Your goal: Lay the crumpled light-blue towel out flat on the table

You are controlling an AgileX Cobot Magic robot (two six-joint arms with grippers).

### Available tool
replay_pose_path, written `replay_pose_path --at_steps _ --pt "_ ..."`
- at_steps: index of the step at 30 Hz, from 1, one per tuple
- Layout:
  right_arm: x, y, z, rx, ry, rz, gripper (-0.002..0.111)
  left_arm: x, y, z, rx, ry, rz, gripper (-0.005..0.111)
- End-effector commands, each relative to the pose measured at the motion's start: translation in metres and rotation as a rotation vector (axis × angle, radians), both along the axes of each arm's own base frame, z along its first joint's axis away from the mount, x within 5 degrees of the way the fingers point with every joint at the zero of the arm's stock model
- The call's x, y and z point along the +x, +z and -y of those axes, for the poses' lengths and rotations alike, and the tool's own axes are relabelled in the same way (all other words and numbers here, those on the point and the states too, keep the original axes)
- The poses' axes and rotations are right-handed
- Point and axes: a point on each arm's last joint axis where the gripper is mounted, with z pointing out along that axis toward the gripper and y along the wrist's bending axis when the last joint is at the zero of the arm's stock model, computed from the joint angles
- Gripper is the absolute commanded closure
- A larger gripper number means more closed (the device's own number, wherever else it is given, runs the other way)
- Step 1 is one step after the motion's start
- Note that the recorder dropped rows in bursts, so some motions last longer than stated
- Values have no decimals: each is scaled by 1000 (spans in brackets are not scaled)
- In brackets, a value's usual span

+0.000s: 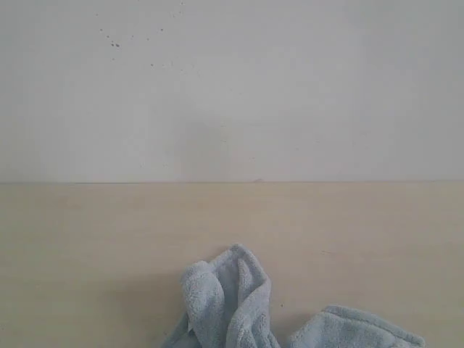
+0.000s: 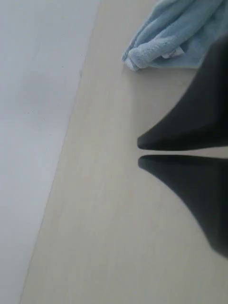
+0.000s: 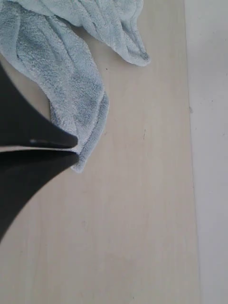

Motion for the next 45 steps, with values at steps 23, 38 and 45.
replay_pose_path --at_steps 23,38,45 --pt "3 17 0 -10 3 198 107 1 7 -3 275 -13 109 103" --pt "-59 119 49 870 -217 1503 107 -6 59 -6 -504 9 625 103" --pt "-81 155 80 1797 -21 1523 107 -52 97 -47 -690 298 1350 103"
